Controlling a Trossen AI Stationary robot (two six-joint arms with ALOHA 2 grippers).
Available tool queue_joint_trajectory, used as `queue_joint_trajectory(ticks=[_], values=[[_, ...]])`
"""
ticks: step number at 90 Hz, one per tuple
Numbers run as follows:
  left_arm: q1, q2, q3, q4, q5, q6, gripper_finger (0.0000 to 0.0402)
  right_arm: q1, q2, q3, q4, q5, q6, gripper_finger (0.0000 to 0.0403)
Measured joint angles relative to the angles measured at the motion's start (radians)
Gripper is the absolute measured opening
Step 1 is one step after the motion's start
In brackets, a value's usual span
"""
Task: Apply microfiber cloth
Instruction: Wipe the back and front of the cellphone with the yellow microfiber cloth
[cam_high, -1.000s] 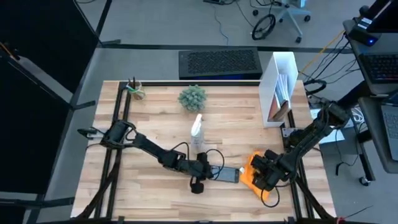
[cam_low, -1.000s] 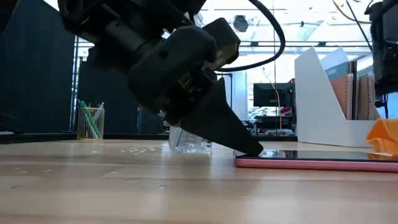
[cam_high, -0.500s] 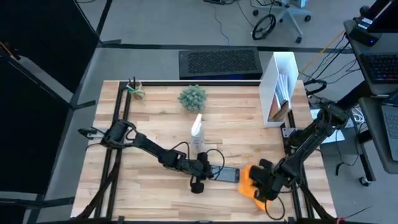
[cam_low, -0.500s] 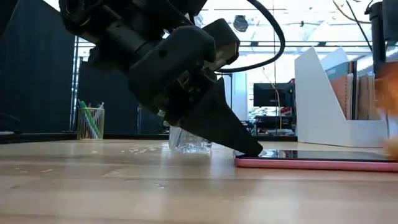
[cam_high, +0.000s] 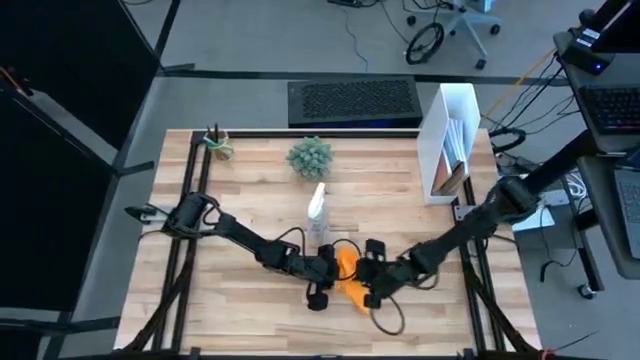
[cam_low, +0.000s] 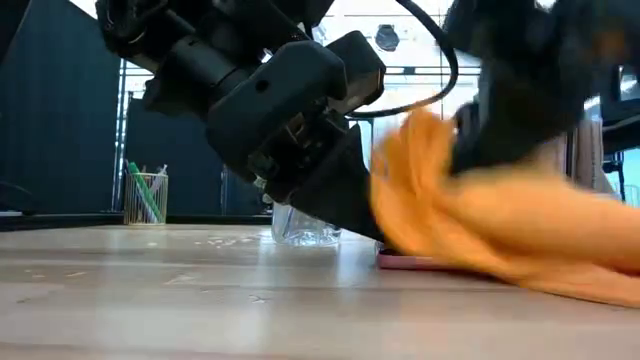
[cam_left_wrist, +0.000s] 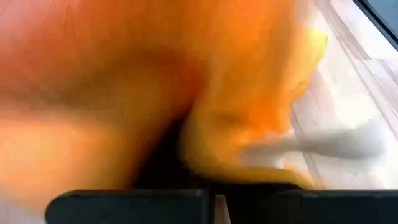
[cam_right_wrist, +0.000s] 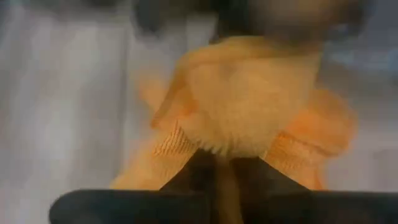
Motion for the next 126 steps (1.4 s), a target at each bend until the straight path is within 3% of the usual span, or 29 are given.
queue_joint_trajectory(ticks=[20,64,69,80,86,97,111,126], values=[[0.0,-0.001,0.001,-0.031,0.001,0.001,0.0006,0.058,0.051,0.012,-0.075,0.027,0.128,0.0008],[0.0,-0.002,0.002,-0.045,-0.005,0.003,0.0006,0.196,-0.138,-0.01,-0.509,-0.125,0.312,0.0008],[0.0,-0.002,0.001,-0.039,-0.006,0.003,0.0006,0.193,-0.192,-0.006,-0.506,-0.107,0.296,0.0008],[-0.001,-0.002,0.0,-0.033,-0.009,0.008,0.0006,0.158,-0.278,0.01,-0.437,0.116,0.231,0.0008],[-0.001,-0.002,0.0,-0.033,-0.009,0.007,0.0006,0.124,-0.283,0.006,-0.375,0.178,0.153,0.0008],[-0.001,-0.002,0.0,-0.032,-0.009,0.007,0.0006,0.038,-0.234,0.011,-0.235,0.111,0.028,0.0008],[-0.001,-0.002,-0.001,-0.031,-0.01,0.007,0.0006,-0.058,-0.096,0.009,-0.143,0.044,-0.01,0.0009],[-0.001,-0.002,0.0,-0.04,-0.01,-0.001,0.0006,-0.074,0.001,0.019,-0.188,-0.058,0.03,0.0009]])
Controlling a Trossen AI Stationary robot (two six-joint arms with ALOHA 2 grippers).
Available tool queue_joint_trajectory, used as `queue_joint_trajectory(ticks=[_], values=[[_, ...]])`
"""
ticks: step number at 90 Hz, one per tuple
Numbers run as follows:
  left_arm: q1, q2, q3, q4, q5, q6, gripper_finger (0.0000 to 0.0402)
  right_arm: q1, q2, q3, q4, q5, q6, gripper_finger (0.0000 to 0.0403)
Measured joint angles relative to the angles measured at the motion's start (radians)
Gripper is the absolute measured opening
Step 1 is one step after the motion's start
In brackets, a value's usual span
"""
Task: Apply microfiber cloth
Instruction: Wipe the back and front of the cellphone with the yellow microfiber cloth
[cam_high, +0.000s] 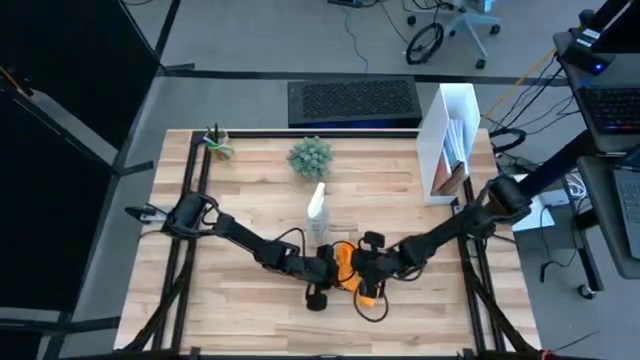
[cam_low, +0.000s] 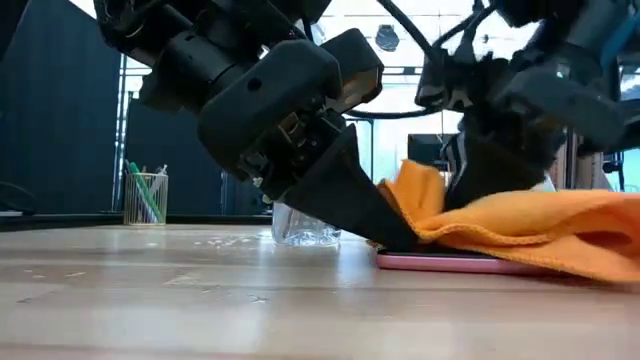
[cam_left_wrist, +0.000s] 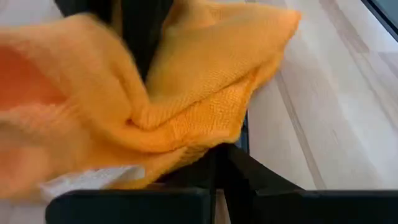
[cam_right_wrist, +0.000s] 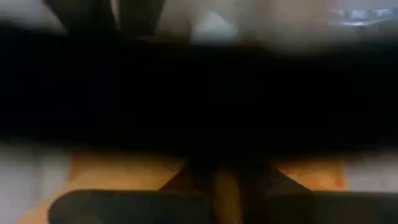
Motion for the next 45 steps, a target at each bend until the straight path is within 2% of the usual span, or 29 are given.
queue_joint_trajectory(ticks=[14,45], values=[[0.001,-0.001,0.001,-0.017,-0.013,0.0,0.0006,0.072,-0.015,0.003,-0.138,0.0,0.082,0.0009],[0.001,-0.001,0.001,-0.019,-0.03,-0.001,0.0006,0.268,-0.093,-0.007,-0.281,-0.033,0.243,0.0009]])
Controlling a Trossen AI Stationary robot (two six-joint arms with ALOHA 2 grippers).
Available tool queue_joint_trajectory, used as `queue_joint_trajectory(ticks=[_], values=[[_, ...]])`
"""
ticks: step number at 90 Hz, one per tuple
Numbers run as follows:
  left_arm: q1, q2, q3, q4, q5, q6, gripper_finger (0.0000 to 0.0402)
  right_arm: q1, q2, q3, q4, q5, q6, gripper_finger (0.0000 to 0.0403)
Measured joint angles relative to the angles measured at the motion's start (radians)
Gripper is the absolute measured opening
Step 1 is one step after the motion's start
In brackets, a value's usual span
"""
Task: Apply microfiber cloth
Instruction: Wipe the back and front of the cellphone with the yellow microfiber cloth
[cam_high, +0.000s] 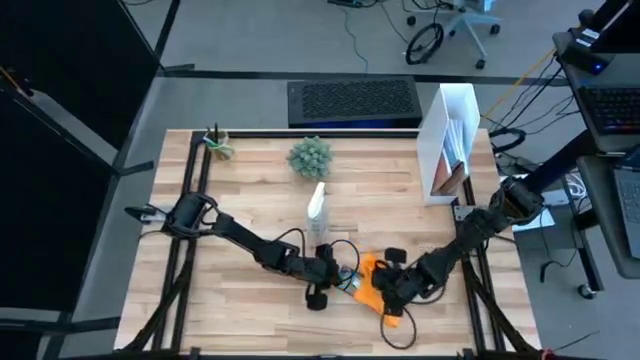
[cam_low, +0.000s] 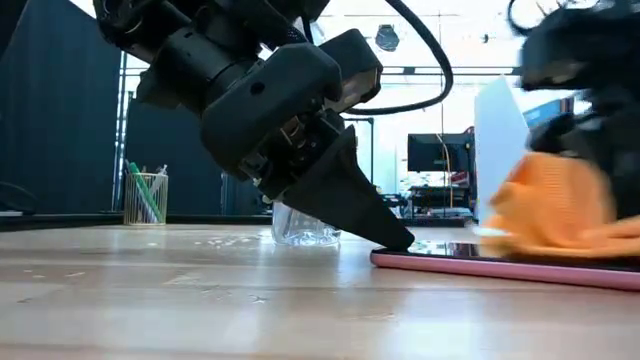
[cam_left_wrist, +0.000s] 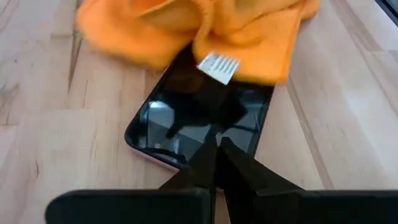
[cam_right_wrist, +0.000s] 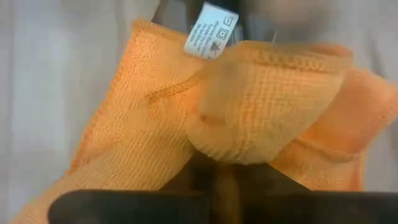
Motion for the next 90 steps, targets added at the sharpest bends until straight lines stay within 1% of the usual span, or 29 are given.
queue_joint_trajectory(ticks=[5,14,19,22,29,34,38,45,53,63,69,72,76,80,85,90], values=[[0.0,0.0,0.0,0.002,0.0,0.0,0.0006,0.032,-0.008,-0.001,-0.033,-0.04,0.033,0.0009],[-0.001,0.0,0.0,0.004,-0.002,-0.001,0.0006,0.065,-0.049,-0.006,-0.073,-0.031,0.097,0.0009],[-0.001,0.0,0.0,0.005,-0.003,0.0,0.0006,0.068,-0.073,0.005,-0.057,0.032,0.106,0.0009],[-0.001,0.0,0.0,0.005,-0.003,-0.001,0.0006,0.066,-0.086,0.016,-0.02,0.089,0.099,0.0009],[-0.001,0.0,0.0,0.005,-0.003,0.0,0.0006,0.056,-0.1,0.026,0.097,0.214,0.024,0.0009],[-0.001,0.0,0.0,0.005,-0.003,0.0,0.0006,0.047,-0.08,0.025,0.171,0.243,-0.031,0.0009],[0.0,0.0,0.0,0.005,-0.003,0.0,0.0006,0.037,-0.056,0.023,0.206,0.239,-0.055,0.0009],[0.0,0.0,0.0,0.005,-0.002,0.0,0.0006,0.029,-0.008,0.022,0.218,0.211,-0.059,0.0009],[0.0,0.0,0.0,0.004,-0.003,0.0,0.0006,0.028,0.055,0.023,0.189,0.17,-0.006,0.0009],[0.0,0.0,0.0,0.004,-0.002,0.0,0.0006,0.047,0.089,0.029,0.16,0.13,0.071,0.0009],[0.0,0.0,0.0,0.003,-0.002,0.0,0.0006,0.075,0.088,0.032,0.131,0.116,0.105,0.0009],[0.0,0.0,0.0,0.003,-0.002,0.0,0.0006,0.092,0.081,0.032,0.105,0.094,0.122,0.0009],[0.0,0.0,0.0,0.003,-0.002,0.001,0.0006,0.115,0.071,0.029,0.061,0.038,0.146,0.0009],[0.0,0.0,0.0,0.002,-0.001,0.0,0.0006,0.132,0.06,0.029,0.032,0.035,0.168,0.0009],[0.0,0.0,0.0,0.002,-0.002,0.001,0.0006,0.143,0.029,0.027,-0.021,-0.01,0.196,0.0009],[0.0,0.0,0.0,0.003,0.0,0.002,0.0006,0.155,-0.001,0.023,-0.082,-0.014,0.226,0.0009]])
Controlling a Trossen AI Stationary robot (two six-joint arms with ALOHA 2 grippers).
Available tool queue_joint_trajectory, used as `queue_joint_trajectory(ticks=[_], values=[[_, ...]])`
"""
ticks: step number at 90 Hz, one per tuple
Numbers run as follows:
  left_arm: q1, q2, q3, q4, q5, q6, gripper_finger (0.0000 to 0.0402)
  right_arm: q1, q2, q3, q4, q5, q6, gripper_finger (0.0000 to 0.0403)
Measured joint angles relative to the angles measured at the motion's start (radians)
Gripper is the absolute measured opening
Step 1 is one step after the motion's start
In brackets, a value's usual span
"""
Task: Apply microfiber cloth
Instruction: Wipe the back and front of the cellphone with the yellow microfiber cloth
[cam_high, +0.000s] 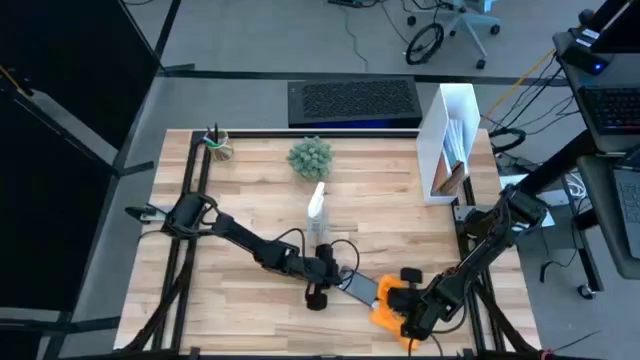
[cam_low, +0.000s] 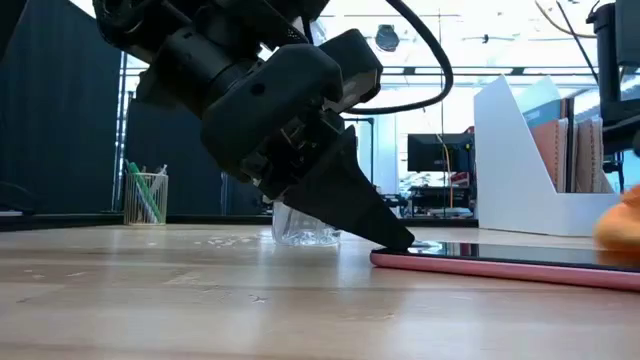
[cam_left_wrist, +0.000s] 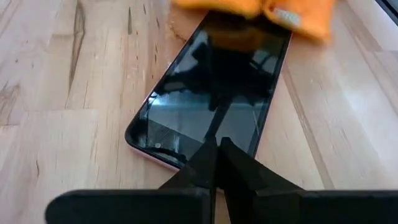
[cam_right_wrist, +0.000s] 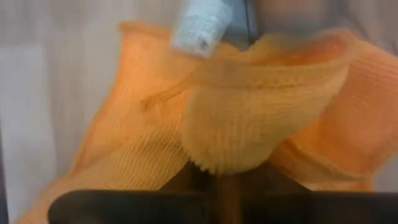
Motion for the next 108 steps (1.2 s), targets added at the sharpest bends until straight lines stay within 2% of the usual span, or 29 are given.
queue_joint_trajectory(ticks=[6,10,18,27,39,47,53,71,88,108], values=[[0.0,0.0,0.0,0.001,0.0,-0.001,0.0006,0.011,-0.05,-0.004,-0.041,0.035,0.028,0.0009],[0.0,0.0,0.0,0.001,0.001,0.0,0.0006,0.013,-0.09,-0.003,-0.032,0.101,0.031,0.0009],[0.0,0.0,0.0,0.002,0.001,-0.001,0.0006,0.004,-0.139,0.001,0.037,0.357,-0.001,0.0009],[0.0,0.0,0.0,0.004,0.002,0.0,0.0006,-0.013,-0.142,0.001,0.17,0.663,-0.123,0.0009],[0.0,0.0,-0.001,0.008,0.002,0.0,0.0006,-0.061,-0.08,-0.022,0.337,0.922,-0.26,0.0009],[0.0,0.0,-0.002,0.011,0.002,0.0,0.0006,-0.092,0.002,-0.031,0.392,1.1,-0.235,0.0009],[0.0,0.0,-0.002,0.012,0.003,0.0,0.0006,-0.116,0.071,-0.031,0.435,1.184,-0.189,0.0009],[0.0,0.0,-0.002,0.014,0.003,0.0,0.0006,-0.142,0.263,-0.031,0.659,1.181,-0.193,0.0009],[0.001,0.0,-0.002,0.014,0.004,0.002,0.0006,-0.1,0.352,-0.03,0.762,0.973,-0.313,0.0009],[0.001,0.0,-0.002,0.015,0.006,0.002,0.0006,-0.059,0.398,-0.025,0.749,0.847,-0.323,0.0009]])
